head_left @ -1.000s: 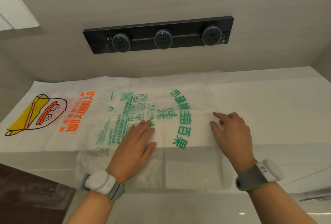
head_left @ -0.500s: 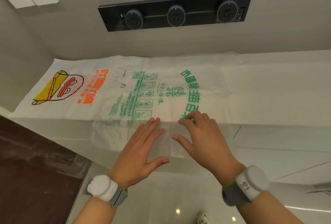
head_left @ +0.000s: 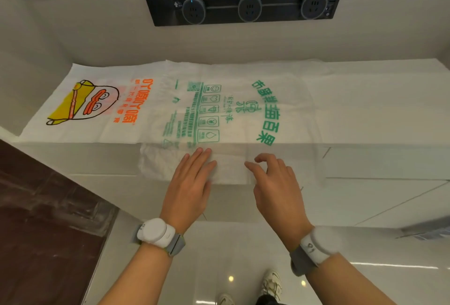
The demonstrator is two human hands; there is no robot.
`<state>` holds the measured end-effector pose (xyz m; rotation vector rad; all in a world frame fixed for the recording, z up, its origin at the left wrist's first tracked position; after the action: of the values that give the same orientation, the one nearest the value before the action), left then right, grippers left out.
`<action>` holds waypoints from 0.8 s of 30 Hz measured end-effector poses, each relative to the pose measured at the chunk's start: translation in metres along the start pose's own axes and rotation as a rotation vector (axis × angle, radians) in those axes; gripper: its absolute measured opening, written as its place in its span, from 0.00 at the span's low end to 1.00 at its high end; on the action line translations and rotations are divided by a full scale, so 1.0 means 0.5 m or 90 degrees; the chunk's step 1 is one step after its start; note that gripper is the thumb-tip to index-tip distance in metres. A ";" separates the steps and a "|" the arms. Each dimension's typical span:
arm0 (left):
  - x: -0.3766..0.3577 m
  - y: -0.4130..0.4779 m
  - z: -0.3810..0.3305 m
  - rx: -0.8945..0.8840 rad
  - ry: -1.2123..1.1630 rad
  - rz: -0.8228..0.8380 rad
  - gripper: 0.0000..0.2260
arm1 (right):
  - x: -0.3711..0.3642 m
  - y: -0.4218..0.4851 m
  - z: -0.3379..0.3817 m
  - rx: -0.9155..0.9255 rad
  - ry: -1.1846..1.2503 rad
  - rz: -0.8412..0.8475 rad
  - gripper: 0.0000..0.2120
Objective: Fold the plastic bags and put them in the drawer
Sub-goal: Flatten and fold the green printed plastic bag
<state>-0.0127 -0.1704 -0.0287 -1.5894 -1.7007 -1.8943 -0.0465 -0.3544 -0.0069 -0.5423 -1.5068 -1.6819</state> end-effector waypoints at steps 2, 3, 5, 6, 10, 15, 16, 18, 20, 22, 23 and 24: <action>0.009 0.004 0.001 0.002 -0.012 -0.023 0.16 | 0.004 -0.006 0.001 -0.017 -0.017 -0.030 0.31; 0.013 0.005 0.001 0.002 -0.020 -0.031 0.15 | 0.007 -0.011 0.001 -0.026 -0.025 -0.040 0.31; 0.022 0.010 0.002 0.001 -0.032 -0.047 0.14 | 0.020 -0.018 0.000 -0.044 -0.035 -0.075 0.28; 0.027 0.013 0.002 0.001 -0.038 -0.056 0.13 | 0.030 -0.019 -0.001 -0.052 -0.037 -0.100 0.26; 0.054 0.036 -0.001 0.007 -0.054 -0.100 0.12 | 0.080 -0.013 -0.004 -0.061 -0.068 -0.219 0.10; 0.106 0.092 -0.009 -0.027 -0.045 -0.150 0.10 | 0.116 0.017 -0.017 -0.108 -0.053 -0.291 0.08; 0.116 0.107 -0.010 -0.039 -0.038 -0.161 0.10 | 0.123 0.027 -0.017 -0.114 -0.052 -0.303 0.08; 0.134 0.139 -0.010 -0.060 -0.028 -0.187 0.11 | 0.136 0.049 -0.017 -0.121 -0.050 -0.330 0.08; 0.147 0.171 -0.010 -0.079 -0.026 -0.208 0.11 | 0.140 0.073 -0.019 -0.125 -0.044 -0.345 0.08; 0.158 0.201 -0.009 -0.104 -0.024 -0.228 0.11 | 0.142 0.099 -0.020 -0.127 -0.034 -0.362 0.09; 0.163 0.217 -0.008 -0.118 -0.023 -0.236 0.11 | 0.143 0.114 -0.021 -0.130 -0.029 -0.373 0.10; 0.167 0.234 -0.006 -0.130 -0.021 -0.242 0.11 | 0.145 0.129 -0.021 -0.134 -0.025 -0.382 0.11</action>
<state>0.0296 -0.1715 0.1085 -1.4474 -1.9968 -2.2947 -0.0366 -0.3828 0.0860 -0.2355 -1.6318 -2.3164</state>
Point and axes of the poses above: each hand's wrist, its own y-axis towards the middle knuckle, its own x-axis out of the back of the hand, z = x × y, the point moved 6 cm from there along y, towards the middle knuckle, and after that the axes turned 13 degrees about -z, right-handed, at the moved point
